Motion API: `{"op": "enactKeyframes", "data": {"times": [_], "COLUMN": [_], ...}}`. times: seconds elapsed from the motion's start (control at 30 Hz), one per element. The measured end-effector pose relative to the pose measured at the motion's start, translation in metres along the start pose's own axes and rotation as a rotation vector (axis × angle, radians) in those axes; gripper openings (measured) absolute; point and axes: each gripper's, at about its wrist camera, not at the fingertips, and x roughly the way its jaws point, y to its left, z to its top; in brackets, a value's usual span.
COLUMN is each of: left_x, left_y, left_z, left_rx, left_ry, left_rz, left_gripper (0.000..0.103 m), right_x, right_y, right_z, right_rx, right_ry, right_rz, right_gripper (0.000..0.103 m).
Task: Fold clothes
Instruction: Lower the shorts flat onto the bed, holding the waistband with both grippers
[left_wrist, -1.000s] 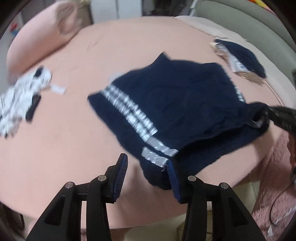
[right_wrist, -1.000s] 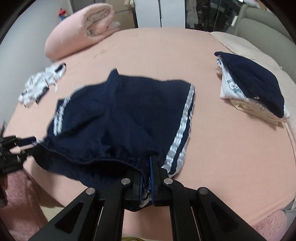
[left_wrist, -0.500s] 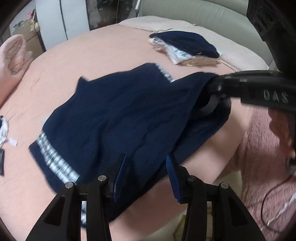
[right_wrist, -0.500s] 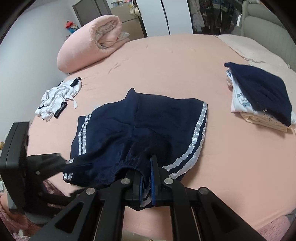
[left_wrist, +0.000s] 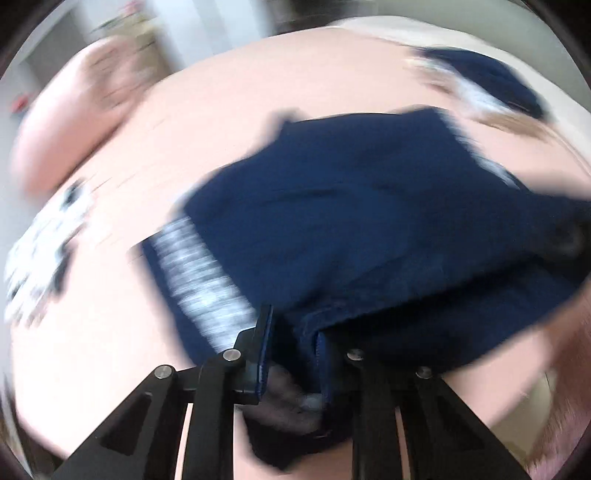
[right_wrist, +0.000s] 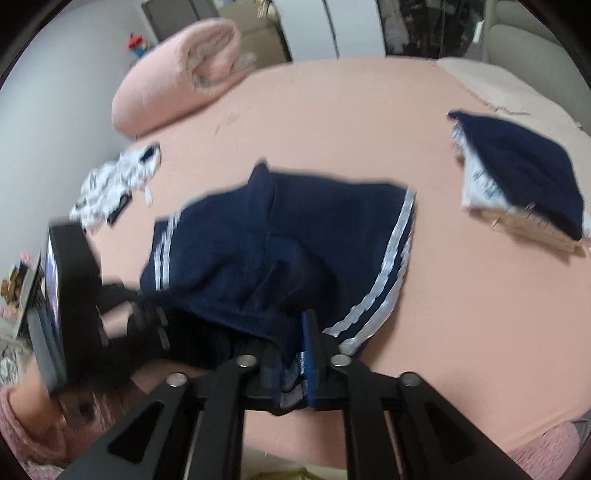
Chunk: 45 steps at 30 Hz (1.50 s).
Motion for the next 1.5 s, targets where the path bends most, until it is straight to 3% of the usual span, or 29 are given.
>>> {"op": "enactKeyframes", "data": {"times": [0.13, 0.2, 0.27, 0.37, 0.5, 0.63, 0.7, 0.77, 0.97, 1.07, 1.2, 1.3, 1.4, 1.5], "left_x": [-0.02, -0.013, -0.001, -0.001, 0.008, 0.001, -0.001, -0.007, 0.01, 0.007, 0.001, -0.003, -0.013, -0.021], "left_y": [0.024, 0.025, 0.026, 0.024, 0.024, 0.02, 0.023, 0.03, 0.035, 0.023, 0.055, 0.082, 0.088, 0.085], "left_z": [-0.014, -0.025, -0.039, -0.046, -0.044, -0.052, -0.055, -0.053, -0.054, -0.054, -0.04, -0.028, -0.036, -0.041], "left_rx": [-0.07, -0.054, -0.069, -0.085, -0.099, -0.087, -0.128, -0.177, -0.215, -0.16, -0.261, -0.334, -0.299, -0.275], "left_ry": [-0.043, 0.024, 0.075, 0.044, 0.093, 0.038, 0.014, -0.022, 0.066, 0.028, -0.021, -0.028, -0.028, -0.062], "left_rz": [0.033, -0.013, -0.05, -0.057, -0.11, -0.077, -0.06, -0.045, -0.193, -0.152, -0.085, -0.165, -0.171, -0.151], "left_gripper": [0.018, 0.018, 0.019, 0.018, 0.023, 0.023, 0.016, 0.015, 0.021, 0.022, 0.014, 0.015, 0.014, 0.012], "right_x": [0.032, 0.045, 0.049, 0.046, 0.043, 0.041, 0.041, 0.042, 0.029, 0.031, 0.025, 0.013, 0.016, 0.026], "right_y": [0.016, 0.022, 0.021, 0.018, 0.017, 0.003, -0.001, 0.002, -0.022, -0.035, -0.028, -0.037, -0.038, -0.018], "right_z": [-0.019, -0.027, -0.029, -0.032, -0.04, -0.043, -0.044, -0.044, -0.04, -0.04, -0.044, -0.042, -0.041, -0.049], "right_rx": [-0.068, -0.088, -0.075, -0.056, -0.105, -0.035, -0.021, -0.052, 0.089, 0.13, 0.092, 0.129, 0.133, 0.051], "right_ry": [0.088, 0.121, 0.122, 0.1, 0.084, 0.084, 0.094, 0.094, 0.058, 0.075, 0.057, 0.039, 0.065, 0.089], "right_rz": [-0.053, -0.085, -0.121, -0.143, -0.2, -0.186, -0.185, -0.204, -0.089, -0.083, -0.117, -0.109, -0.061, -0.112], "right_gripper": [0.015, 0.015, 0.015, 0.015, 0.016, 0.018, 0.02, 0.02, 0.018, 0.016, 0.016, 0.016, 0.019, 0.021]}}
